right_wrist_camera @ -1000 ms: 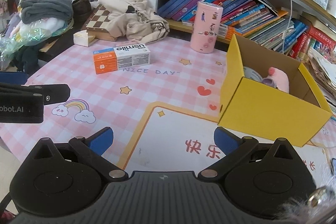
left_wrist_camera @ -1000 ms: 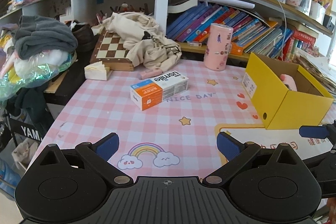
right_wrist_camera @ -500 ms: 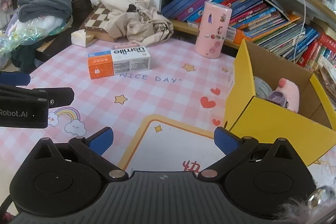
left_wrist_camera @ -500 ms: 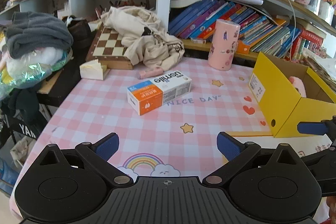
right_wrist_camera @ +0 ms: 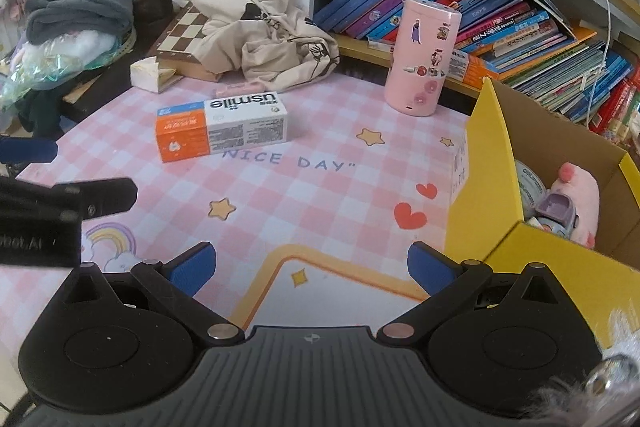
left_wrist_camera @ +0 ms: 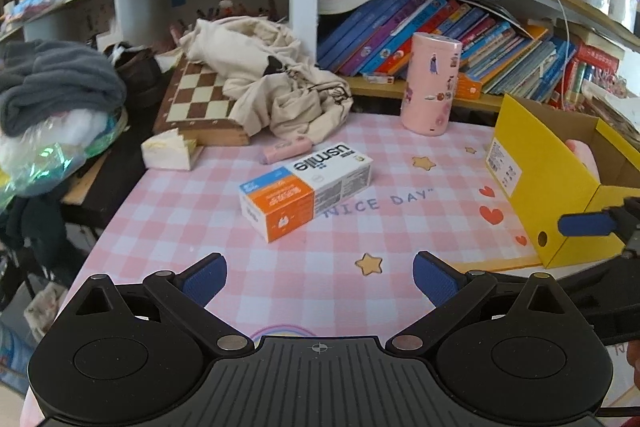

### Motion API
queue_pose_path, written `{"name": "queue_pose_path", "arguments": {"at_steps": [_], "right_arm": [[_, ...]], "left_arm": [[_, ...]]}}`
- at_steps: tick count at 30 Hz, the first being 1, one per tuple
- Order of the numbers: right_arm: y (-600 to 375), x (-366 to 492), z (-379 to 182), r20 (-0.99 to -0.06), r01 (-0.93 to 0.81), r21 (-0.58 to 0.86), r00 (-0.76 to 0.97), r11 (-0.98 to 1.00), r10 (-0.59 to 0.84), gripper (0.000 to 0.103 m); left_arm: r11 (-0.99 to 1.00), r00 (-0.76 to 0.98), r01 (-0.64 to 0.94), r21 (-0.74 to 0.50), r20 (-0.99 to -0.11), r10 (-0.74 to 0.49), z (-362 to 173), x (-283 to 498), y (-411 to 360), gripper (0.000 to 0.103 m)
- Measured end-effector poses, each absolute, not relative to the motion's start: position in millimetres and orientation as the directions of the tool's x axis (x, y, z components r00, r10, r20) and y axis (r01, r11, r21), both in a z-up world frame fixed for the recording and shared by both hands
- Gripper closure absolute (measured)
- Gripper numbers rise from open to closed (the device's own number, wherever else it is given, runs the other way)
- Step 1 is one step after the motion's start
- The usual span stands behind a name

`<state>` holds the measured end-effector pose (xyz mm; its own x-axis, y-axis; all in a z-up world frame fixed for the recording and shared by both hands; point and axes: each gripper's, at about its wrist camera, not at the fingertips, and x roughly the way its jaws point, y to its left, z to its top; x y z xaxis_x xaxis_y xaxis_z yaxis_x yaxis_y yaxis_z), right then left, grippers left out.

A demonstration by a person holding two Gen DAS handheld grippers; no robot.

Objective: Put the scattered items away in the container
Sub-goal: 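Move the left tool toward the usmile toothpaste box while the right tool follows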

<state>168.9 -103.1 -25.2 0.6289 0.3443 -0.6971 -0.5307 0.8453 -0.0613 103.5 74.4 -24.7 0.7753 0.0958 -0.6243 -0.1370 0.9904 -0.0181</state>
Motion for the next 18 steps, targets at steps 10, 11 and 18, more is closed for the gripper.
{"name": "queue_pose_path", "arguments": {"at_steps": [10, 11, 18], "right_arm": [[-88.9, 212.1, -24.0, -0.696, -0.549, -0.047, 0.617, 0.834, 0.367, 0.000], [-86.9, 217.2, -23.8, -0.696, -0.551, -0.044, 0.616, 0.833, 0.370, 0.000], [-67.5, 254.6, -18.6, -0.685, -0.585, -0.051, 0.610, 0.810, 0.398, 0.000]], "left_arm": [[0.986, 0.768, -0.165, -0.032, -0.631, 0.109, -32.1, 144.0, 97.4, 0.002], [0.985, 0.766, -0.171, -0.031, -0.632, 0.113, -33.4, 148.8, 100.6, 0.002], [0.986, 0.745, -0.164, 0.013, -0.653, 0.132, -47.4, 183.5, 114.6, 0.002]]}}
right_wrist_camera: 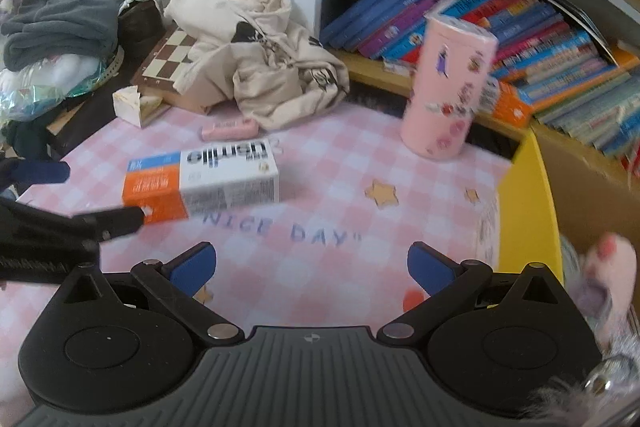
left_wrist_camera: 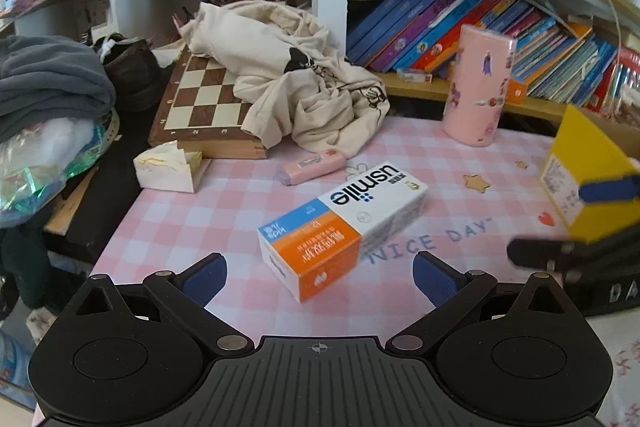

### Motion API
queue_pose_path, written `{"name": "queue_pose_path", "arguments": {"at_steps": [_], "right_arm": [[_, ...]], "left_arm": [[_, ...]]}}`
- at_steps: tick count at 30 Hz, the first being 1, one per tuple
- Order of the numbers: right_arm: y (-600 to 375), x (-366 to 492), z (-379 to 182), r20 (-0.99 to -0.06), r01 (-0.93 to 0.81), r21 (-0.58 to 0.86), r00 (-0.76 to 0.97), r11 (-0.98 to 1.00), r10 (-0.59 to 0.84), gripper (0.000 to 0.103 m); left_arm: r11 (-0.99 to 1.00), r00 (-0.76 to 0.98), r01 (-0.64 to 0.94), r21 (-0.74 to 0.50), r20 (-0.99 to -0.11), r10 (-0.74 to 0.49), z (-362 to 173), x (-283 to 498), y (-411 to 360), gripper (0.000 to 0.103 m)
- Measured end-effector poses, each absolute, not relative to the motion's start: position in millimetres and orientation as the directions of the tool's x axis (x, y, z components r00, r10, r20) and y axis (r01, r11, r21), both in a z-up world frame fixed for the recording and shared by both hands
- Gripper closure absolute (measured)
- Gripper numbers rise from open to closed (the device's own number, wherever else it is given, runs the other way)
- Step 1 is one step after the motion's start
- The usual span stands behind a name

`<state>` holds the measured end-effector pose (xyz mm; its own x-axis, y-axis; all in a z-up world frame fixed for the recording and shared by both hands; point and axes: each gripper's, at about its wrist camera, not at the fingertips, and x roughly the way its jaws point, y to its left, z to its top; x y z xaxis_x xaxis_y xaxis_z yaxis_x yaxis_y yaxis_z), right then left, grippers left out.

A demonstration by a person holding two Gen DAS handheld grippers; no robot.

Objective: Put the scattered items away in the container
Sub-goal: 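Move the left tool toward the usmile toothpaste box while the right tool follows, then close the left gripper on the usmile box while the right grasps the pink tube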

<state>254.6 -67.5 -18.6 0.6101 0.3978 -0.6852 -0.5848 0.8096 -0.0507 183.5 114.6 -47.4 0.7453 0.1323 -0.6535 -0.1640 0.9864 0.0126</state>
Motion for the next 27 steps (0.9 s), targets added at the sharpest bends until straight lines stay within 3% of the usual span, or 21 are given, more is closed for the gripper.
{"name": "queue_pose_path", "arguments": {"at_steps": [16, 22, 25, 27], "right_arm": [[-22.6, 311.4, -24.6, -0.695, -0.647, -0.036, 0.563, 0.762, 0.446, 0.000], [-13.3, 333.6, -26.2, -0.705, -0.654, -0.038, 0.553, 0.755, 0.443, 0.000], [-6.2, 345.2, -27.7, -0.710, -0.658, -0.025, 0.541, 0.752, 0.450, 0.000], [-1.1, 352.8, -28.9, -0.714, -0.661, -0.015, 0.532, 0.750, 0.455, 0.000]], "left_arm": [[0.991, 0.689, -0.055, 0.125, -0.714, 0.129, -83.8, 251.2, 123.3, 0.002], [0.996, 0.672, -0.015, 0.087, -0.737, 0.074, -90.6, 265.6, 125.3, 0.004], [0.996, 0.678, 0.008, 0.086, -0.733, 0.058, -90.7, 265.5, 125.5, 0.008], [0.996, 0.688, 0.018, 0.083, -0.724, 0.048, -89.4, 263.1, 125.2, 0.016]]}}
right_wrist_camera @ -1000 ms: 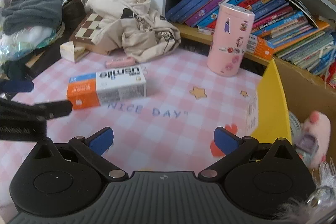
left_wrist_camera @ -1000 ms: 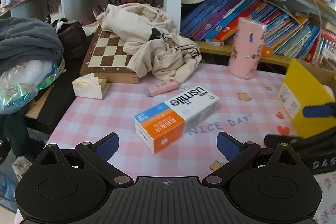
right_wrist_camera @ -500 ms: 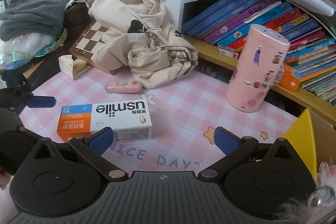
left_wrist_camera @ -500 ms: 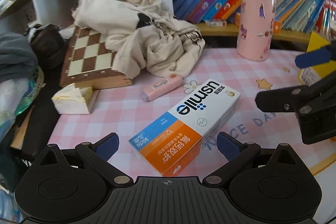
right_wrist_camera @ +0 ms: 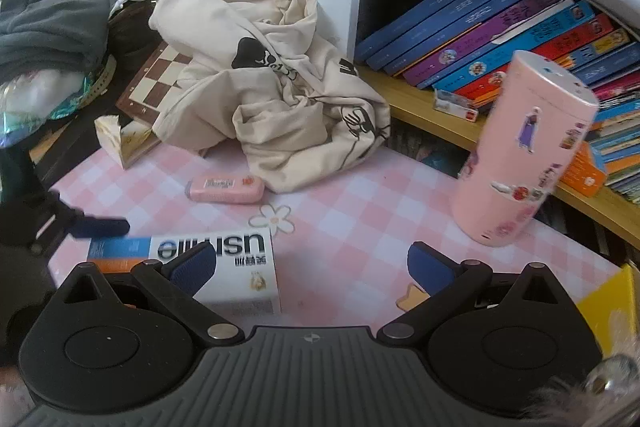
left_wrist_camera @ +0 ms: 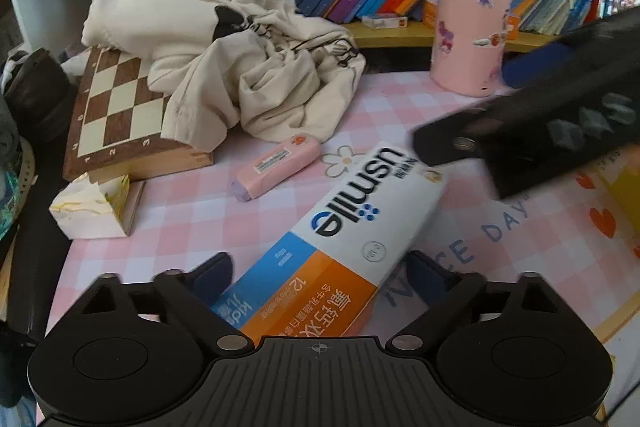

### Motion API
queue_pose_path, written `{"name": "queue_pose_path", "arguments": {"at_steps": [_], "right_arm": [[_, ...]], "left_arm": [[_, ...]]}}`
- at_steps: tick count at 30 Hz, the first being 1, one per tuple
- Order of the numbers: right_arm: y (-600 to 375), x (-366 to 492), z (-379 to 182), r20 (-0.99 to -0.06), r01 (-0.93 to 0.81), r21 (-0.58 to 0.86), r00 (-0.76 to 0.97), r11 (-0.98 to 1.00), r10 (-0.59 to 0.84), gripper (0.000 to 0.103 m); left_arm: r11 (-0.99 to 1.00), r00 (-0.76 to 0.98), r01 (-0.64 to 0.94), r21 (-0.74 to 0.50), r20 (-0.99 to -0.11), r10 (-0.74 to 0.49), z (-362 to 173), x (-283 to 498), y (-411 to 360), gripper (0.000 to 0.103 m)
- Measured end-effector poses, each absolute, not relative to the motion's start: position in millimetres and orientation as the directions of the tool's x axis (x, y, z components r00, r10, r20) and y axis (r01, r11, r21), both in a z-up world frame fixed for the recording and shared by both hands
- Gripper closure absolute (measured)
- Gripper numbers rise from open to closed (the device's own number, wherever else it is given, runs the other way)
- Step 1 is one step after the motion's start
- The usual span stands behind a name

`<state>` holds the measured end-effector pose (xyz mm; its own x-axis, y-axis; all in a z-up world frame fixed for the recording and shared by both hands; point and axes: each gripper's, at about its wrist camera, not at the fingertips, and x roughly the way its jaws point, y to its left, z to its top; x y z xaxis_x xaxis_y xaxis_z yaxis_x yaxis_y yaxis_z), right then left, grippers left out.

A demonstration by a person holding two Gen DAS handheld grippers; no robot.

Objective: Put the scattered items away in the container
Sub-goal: 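Close the left gripper on the usmile box while the right grasps the pink tube, then carry the usmile box and pink tube toward the yellow box with both grippers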

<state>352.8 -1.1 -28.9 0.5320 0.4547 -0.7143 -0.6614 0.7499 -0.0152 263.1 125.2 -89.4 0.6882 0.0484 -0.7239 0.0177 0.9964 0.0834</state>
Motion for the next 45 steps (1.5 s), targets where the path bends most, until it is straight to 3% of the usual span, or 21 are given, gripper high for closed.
{"name": "queue_pose_path", "arguments": {"at_steps": [5, 11, 19, 25, 33, 45], "right_arm": [[17.4, 365.7, -35.4, -0.735, -0.681, 0.032, 0.479, 0.731, 0.479, 0.000], [39.5, 375.2, -39.6, -0.733, -0.711, 0.089, 0.427, 0.697, 0.529, 0.000], [72.3, 384.4, -55.9, -0.702, -0.768, 0.127, 0.378, 0.628, 0.604, 0.003], [99.0, 385.7, -73.7, -0.700, -0.799, 0.064, 0.391, 0.598, 0.597, 0.006], [118.1, 386.9, -93.3, -0.713, -0.733, 0.020, 0.466, 0.680, 0.523, 0.026], [63.5, 341.2, -79.9, -0.721, -0.726, 0.033, 0.459, 0.687, 0.519, 0.027]], "left_arm": [[0.997, 0.711, -0.004, 0.080, -0.701, 0.059, -86.7, 250.1, 123.7, 0.039], [0.998, 0.708, -0.039, 0.053, -0.703, 0.066, -83.1, 222.3, 127.1, 0.051], [0.992, 0.664, -0.127, 0.014, -0.742, 0.095, -76.3, 167.4, 128.6, 0.051], [0.982, 0.632, -0.189, -0.018, -0.767, 0.108, -72.8, 140.0, 132.1, 0.051], [0.973, 0.626, -0.228, -0.038, -0.771, 0.117, -71.8, 129.7, 135.3, 0.051], [0.977, 0.619, -0.205, -0.052, -0.780, 0.088, -70.6, 121.5, 130.7, 0.051]]}}
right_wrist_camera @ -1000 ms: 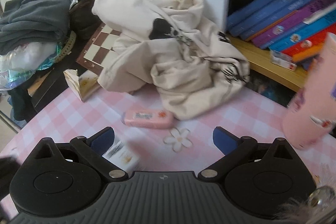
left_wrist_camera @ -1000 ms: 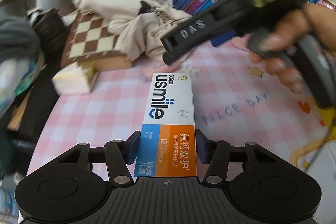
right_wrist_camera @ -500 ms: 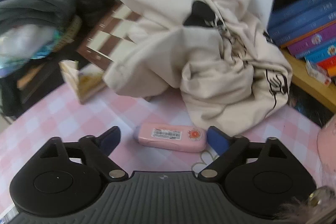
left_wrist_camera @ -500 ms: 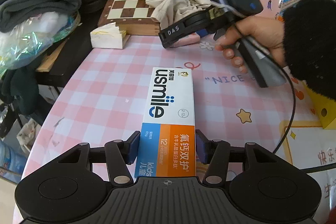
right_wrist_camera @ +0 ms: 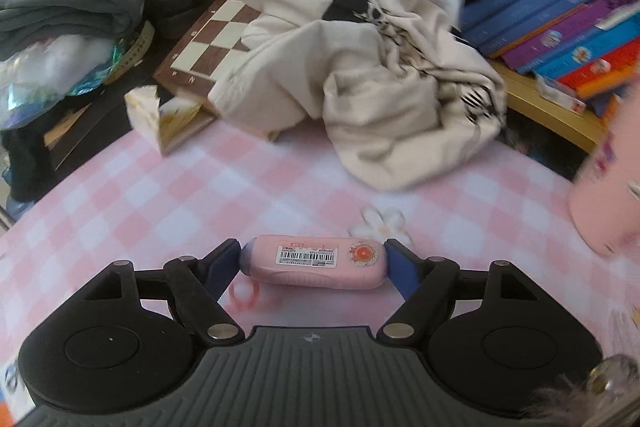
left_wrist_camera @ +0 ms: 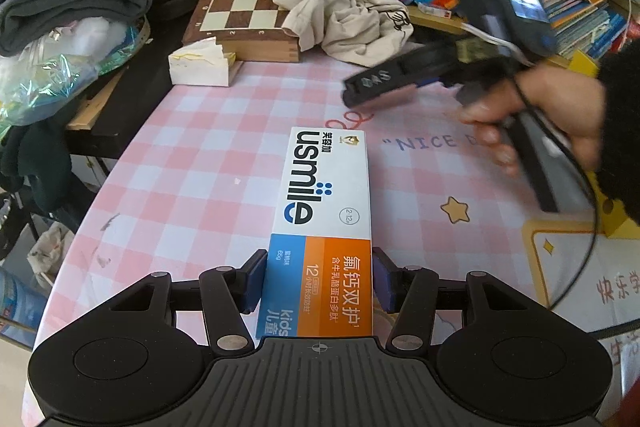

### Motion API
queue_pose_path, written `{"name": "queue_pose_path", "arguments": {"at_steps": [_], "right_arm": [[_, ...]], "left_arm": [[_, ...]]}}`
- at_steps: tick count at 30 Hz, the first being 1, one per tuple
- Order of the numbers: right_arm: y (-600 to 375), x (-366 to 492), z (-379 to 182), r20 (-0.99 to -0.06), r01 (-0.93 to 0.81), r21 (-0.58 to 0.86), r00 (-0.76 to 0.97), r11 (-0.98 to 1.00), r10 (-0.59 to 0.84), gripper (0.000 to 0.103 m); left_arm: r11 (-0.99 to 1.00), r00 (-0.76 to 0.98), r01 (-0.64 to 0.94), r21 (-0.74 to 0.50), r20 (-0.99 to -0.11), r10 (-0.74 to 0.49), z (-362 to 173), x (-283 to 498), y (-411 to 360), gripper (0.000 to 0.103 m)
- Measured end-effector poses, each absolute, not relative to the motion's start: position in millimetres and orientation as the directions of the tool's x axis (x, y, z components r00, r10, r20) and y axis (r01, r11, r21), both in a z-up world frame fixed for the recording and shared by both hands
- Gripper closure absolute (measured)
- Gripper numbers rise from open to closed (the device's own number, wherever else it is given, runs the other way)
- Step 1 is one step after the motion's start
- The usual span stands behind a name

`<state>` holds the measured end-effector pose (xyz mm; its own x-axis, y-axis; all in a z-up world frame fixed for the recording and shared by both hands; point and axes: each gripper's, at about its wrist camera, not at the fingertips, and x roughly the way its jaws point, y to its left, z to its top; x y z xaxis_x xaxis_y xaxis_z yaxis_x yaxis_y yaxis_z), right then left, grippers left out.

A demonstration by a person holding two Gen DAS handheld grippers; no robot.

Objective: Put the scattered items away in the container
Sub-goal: 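Carry the usmile box and pink tube toward the yellow box with both grippers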

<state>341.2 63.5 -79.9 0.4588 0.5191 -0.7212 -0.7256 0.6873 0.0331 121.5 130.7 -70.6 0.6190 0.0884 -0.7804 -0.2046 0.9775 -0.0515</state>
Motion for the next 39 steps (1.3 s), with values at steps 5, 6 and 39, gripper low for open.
{"name": "queue_pose_path", "arguments": {"at_steps": [5, 6, 39], "right_arm": [[26.7, 317.2, -71.5, -0.740, -0.710, 0.025, 0.460, 0.704, 0.491, 0.027], [19.4, 312.1, -70.1, -0.743, -0.707, 0.029, 0.458, 0.707, 0.488, 0.027], [-98.9, 190.1, -59.2, -0.773, -0.686, 0.078, 0.416, 0.724, 0.478, 0.027]], "left_arm": [[0.982, 0.612, -0.180, -0.060, -0.788, 0.064, -69.8, 113.1, 124.1, 0.051], [0.983, 0.610, -0.175, -0.060, -0.790, 0.060, -69.7, 110.7, 122.2, 0.051], [0.995, 0.580, -0.104, -0.007, -0.812, 0.055, -85.5, 109.9, 100.8, 0.052]]}}
